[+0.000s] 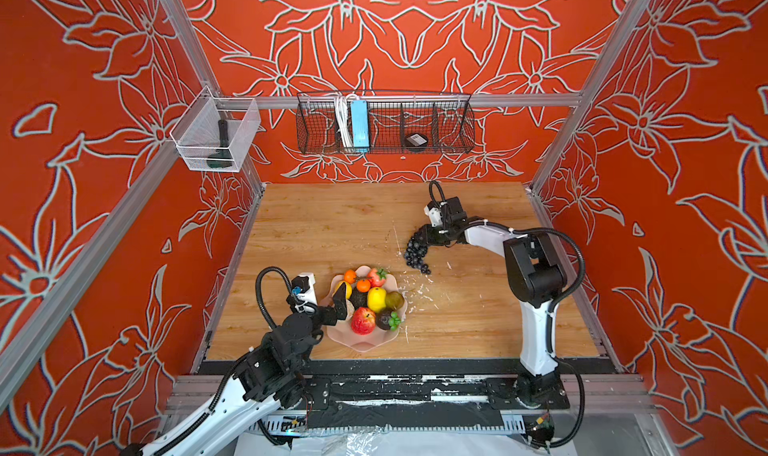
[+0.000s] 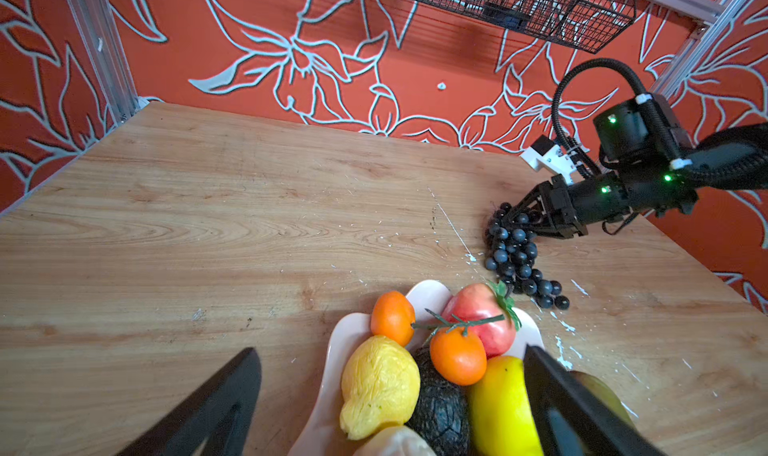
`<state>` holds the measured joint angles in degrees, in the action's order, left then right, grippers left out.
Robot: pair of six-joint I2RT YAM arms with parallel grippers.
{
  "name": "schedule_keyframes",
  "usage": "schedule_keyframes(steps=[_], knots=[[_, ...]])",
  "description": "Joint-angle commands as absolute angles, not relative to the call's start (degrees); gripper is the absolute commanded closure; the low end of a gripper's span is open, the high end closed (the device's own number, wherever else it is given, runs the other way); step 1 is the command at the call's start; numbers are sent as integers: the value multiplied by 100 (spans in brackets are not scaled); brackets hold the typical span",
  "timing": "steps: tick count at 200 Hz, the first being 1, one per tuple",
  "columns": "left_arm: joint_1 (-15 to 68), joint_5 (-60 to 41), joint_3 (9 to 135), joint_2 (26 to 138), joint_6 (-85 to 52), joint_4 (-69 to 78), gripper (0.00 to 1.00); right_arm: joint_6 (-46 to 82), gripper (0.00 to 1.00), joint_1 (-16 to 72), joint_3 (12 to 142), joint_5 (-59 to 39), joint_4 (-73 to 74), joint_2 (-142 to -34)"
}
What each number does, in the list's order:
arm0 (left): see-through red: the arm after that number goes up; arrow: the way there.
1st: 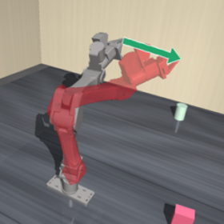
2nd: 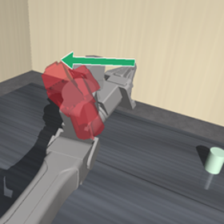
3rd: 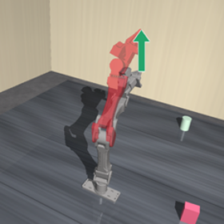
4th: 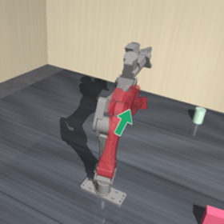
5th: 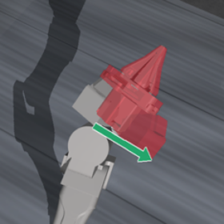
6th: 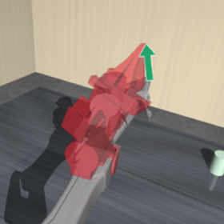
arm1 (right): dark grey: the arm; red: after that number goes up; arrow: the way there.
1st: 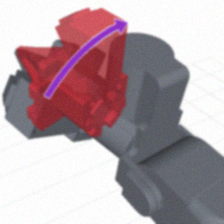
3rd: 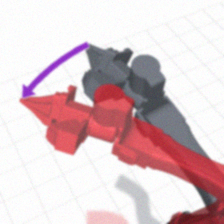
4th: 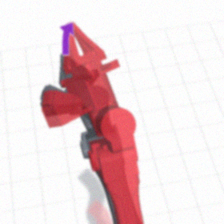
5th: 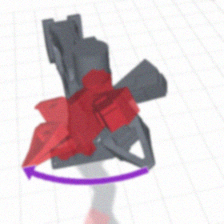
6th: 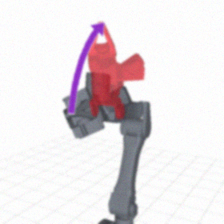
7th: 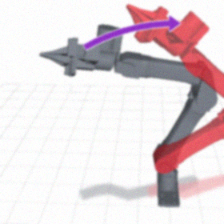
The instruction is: Place and organize the fake fruits in the fruit bowl
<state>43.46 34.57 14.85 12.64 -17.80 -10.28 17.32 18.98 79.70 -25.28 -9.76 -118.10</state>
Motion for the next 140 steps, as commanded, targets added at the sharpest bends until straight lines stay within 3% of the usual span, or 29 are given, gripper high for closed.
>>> schedule_keyframes(steps=[1, 19, 41, 65, 140], knots=[[4307, 3465, 1432, 1173, -1815, -1028, 2, 1390, 57, 1925, 7536, -2582, -801, -11283], [4307, 3425, 1433, 1154, -1831, -1022, 2, 1251, 43, 1924, 7500, -2195, -1122, -11100], [4307, 3396, 1434, 1160, -1841, -1020, 2, 1239, 39, 1925, 7782, -1800, -1468, -11080], [4307, 3415, 1441, 1154, -1844, -1054, 2, 1256, 40, 1924, 8296, -1661, -1781, -11297], [4307, 3401, 1423, 1144, -1863, -1022, 2, 1215, 55, 1984, 9894, -1556, -2726, -12472]])
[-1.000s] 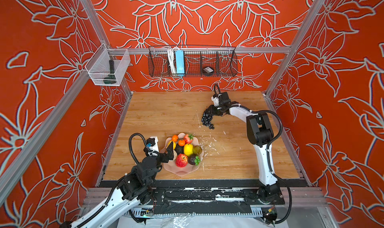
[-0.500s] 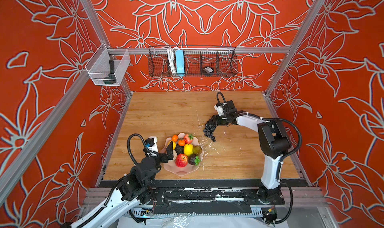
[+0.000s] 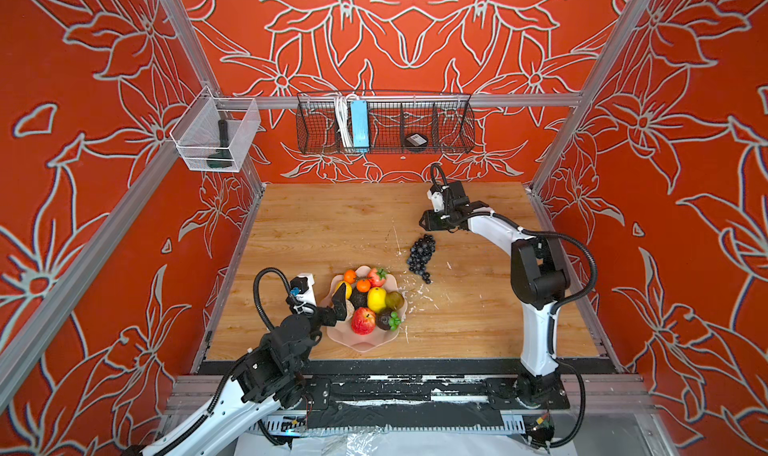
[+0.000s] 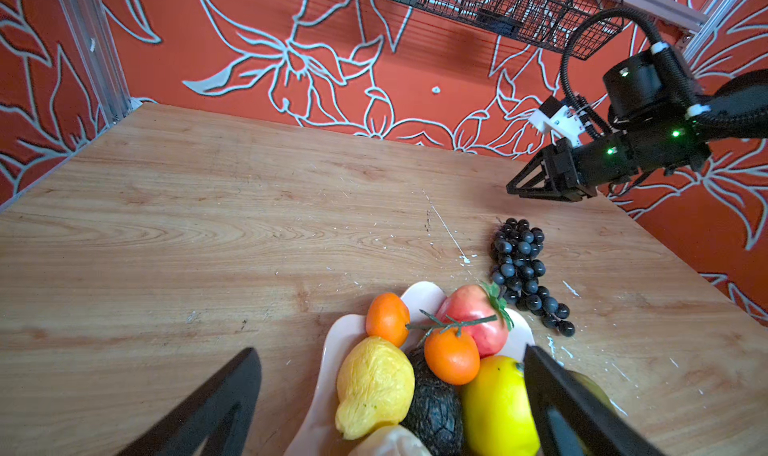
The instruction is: Place and organize the fake fruits in the fruit bowl
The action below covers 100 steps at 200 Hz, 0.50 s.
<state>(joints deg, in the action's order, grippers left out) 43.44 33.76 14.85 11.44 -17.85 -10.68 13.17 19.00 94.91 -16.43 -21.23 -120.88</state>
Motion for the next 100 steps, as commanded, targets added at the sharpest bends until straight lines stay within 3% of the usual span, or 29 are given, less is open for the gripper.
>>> schedule_keyframes(steps=[1, 100], knots=[[4307, 3401, 1423, 1148, -1859, -1021, 2, 1218, 55, 1985, 9913, -1556, -2743, -12485], [4307, 3402, 1433, 1205, -1853, -1002, 2, 981, 65, 2111, 10950, -1395, -3608, -13350]])
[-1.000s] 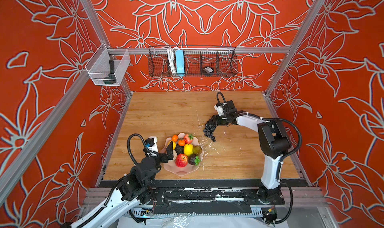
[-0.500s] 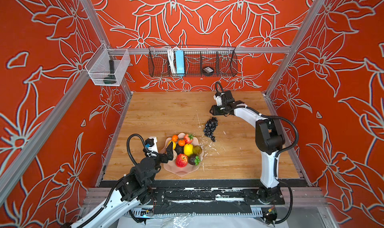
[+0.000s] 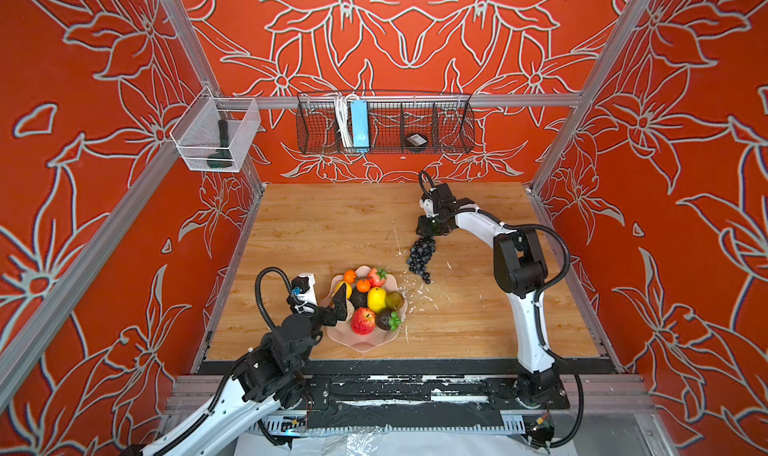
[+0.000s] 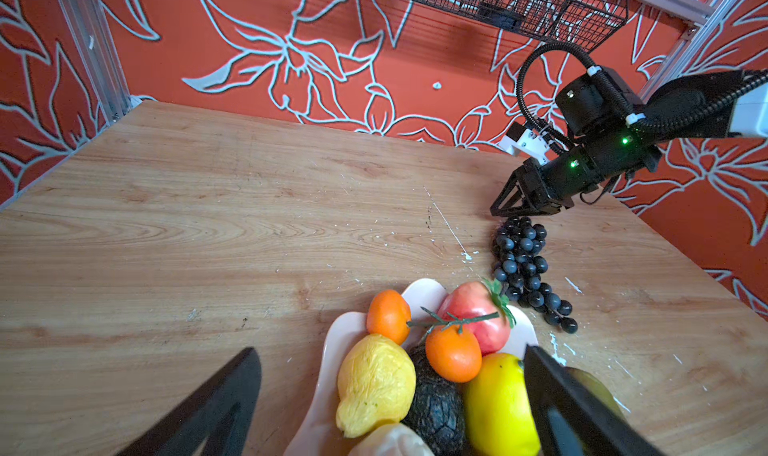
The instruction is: Place and organize the fake fruits in the fruit bowl
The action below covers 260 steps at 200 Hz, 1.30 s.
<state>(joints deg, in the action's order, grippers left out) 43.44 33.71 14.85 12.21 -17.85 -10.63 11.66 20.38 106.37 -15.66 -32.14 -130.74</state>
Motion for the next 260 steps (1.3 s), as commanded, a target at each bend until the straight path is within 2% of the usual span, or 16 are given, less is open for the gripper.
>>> schedule_keyframes(steps=[1, 39, 94, 151, 260], knots=[[4307, 3406, 1433, 1204, -1854, -1002, 2, 978, 65, 2115, 10959, -1392, -3619, -13355], [4307, 3411, 1424, 1169, -1854, -1020, 2, 779, 68, 2209, 11360, -1109, -3972, -13584], [4307, 3432, 1433, 1144, -1844, -1037, 2, 643, 79, 2353, 11541, -931, -4222, -13600], [4307, 3442, 1433, 1107, -1837, -1055, 2, 615, 100, 2410, 11222, -829, -4096, -13255], [4307, 3443, 1433, 1116, -1853, -1063, 2, 800, 100, 2426, 9963, -1016, -3140, -12043]])
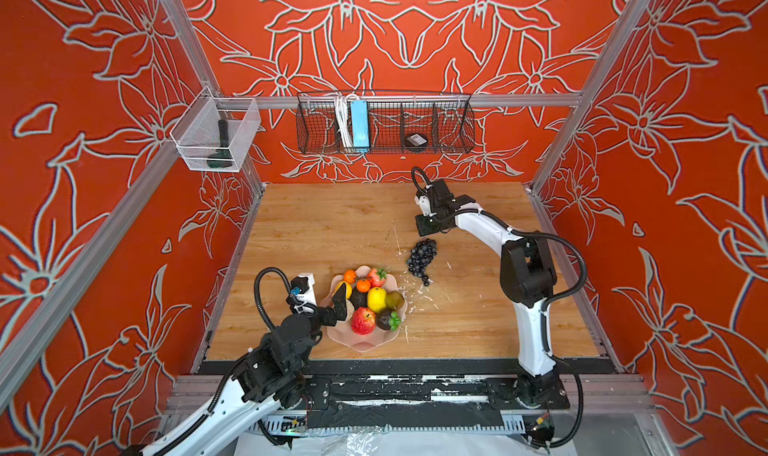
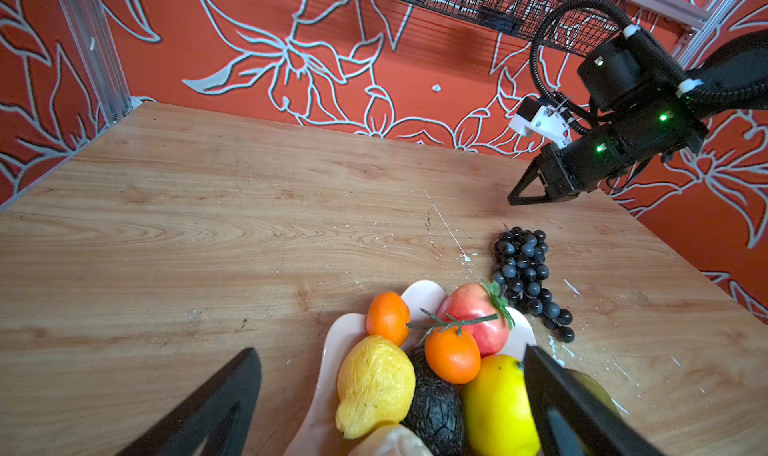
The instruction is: Place and organize the fake fruits in the fruit bowl
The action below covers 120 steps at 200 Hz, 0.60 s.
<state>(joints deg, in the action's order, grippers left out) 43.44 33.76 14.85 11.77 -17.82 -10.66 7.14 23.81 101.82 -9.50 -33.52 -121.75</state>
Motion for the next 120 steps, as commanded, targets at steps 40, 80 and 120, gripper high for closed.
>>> schedule_keyframes(steps=[40, 80, 120], knots=[[4307, 3437, 1441, 1116, -1854, -1063, 2, 760, 80, 2426, 10379, -700, -3766, -12346], [4307, 3435, 1433, 1114, -1851, -1056, 2, 598, 38, 2672, 10339, -154, -4082, -12311], [4307, 3431, 1433, 1150, -1846, -1037, 2, 738, 2, 2915, 9306, 290, -3499, -11581]])
